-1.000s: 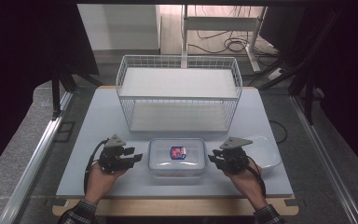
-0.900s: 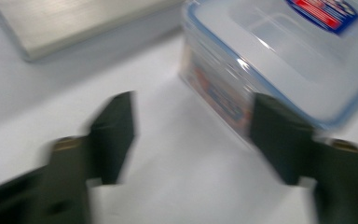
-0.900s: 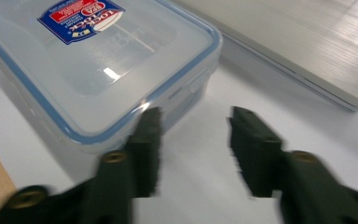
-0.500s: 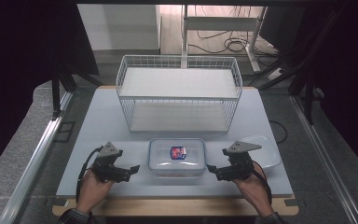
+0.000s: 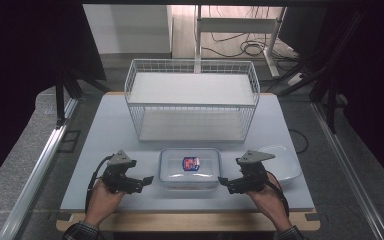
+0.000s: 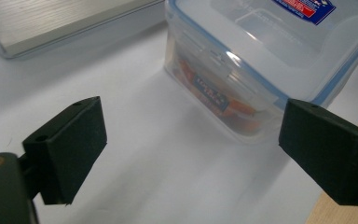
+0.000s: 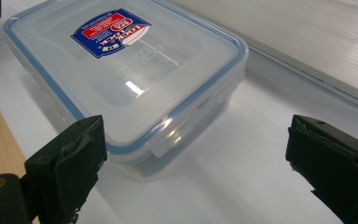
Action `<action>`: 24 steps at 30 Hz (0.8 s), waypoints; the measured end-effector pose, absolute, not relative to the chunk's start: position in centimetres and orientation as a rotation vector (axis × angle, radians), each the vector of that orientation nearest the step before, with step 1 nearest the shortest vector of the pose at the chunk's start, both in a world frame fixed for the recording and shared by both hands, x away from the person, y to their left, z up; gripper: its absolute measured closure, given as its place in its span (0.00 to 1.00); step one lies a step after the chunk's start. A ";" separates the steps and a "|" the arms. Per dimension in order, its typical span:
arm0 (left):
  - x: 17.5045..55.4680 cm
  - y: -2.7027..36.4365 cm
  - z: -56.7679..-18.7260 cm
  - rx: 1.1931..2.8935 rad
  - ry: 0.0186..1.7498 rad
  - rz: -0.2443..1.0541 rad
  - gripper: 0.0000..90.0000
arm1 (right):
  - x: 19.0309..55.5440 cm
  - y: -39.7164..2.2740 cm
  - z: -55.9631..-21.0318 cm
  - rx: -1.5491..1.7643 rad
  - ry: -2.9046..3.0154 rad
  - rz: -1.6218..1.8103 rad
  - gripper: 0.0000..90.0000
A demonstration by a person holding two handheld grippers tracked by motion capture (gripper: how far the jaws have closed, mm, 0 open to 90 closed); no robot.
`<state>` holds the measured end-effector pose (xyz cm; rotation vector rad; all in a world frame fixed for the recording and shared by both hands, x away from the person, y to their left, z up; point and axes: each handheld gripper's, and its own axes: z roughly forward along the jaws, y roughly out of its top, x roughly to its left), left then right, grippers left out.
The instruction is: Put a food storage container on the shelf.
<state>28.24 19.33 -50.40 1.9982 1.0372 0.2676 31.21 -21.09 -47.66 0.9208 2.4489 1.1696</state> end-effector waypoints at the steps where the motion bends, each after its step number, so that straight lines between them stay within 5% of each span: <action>1: 28.4 19.3 -50.3 1.998 1.034 0.267 0.08 | 31.2 -20.9 -47.7 0.909 2.451 1.157 0.05; 24: 33.1 15.3 -49.5 2.024 0.981 0.047 0.04 | 35.8 -18.2 -48.2 1.133 2.581 1.197 0.05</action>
